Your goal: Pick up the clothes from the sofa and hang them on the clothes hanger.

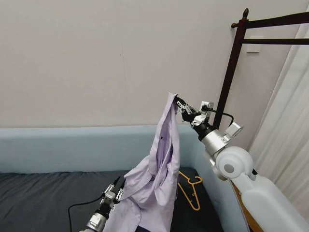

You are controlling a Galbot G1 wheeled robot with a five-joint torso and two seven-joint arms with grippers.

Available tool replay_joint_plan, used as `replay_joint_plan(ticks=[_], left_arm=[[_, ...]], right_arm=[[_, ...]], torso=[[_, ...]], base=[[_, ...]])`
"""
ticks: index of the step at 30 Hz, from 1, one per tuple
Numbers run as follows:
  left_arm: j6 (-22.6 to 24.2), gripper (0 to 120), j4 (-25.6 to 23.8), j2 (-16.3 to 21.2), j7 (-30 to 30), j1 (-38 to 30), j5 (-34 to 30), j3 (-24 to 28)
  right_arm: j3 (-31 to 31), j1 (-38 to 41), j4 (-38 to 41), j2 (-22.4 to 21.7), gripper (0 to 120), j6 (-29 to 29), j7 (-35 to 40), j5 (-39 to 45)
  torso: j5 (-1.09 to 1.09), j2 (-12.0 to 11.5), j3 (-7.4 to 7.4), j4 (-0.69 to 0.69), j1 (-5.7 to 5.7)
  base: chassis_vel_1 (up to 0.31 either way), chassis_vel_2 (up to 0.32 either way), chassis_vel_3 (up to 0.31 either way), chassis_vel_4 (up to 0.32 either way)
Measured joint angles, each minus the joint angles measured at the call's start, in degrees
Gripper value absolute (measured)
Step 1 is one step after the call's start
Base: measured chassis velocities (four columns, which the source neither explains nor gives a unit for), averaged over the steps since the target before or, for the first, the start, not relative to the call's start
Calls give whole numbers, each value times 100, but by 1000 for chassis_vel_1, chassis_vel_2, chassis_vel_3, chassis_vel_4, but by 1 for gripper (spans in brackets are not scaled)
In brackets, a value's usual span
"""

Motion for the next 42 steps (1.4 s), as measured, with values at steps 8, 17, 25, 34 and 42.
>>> replay_joint_plan(ticks=[8, 17, 25, 34, 42], left_arm=[[-240, 78, -755, 142, 1079, -47, -767, -1], [-234, 100, -333, -89, 1304, -616, 295, 403], [399, 100, -108, -251, -368, -665, 1779, 637], [937, 100, 142, -445, -1577, -788, 2431, 1008], [1360, 100, 145, -709, -2536, -923, 2606, 1136]], right_arm=[[-43, 27, -109, 24, 0, 1, -22, -124], [-97, 165, -416, 117, 0, 62, -13, -199], [-90, 179, -367, 144, 0, 56, -18, -235], [-97, 167, -365, 216, 0, 36, -12, -312], [-118, 153, -375, 286, 0, 25, 4, -361]], torso=[[1, 0, 0, -1, 0], [0, 0, 0, -2, 1], [0, 0, 0, -1, 0], [0, 0, 0, -2, 0], [0, 0, 0, -2, 0]], base=[[0, 0, 0, 0], [0, 0, 0, 0], [0, 0, 0, 0], [0, 0, 0, 0], [0, 0, 0, 0]])
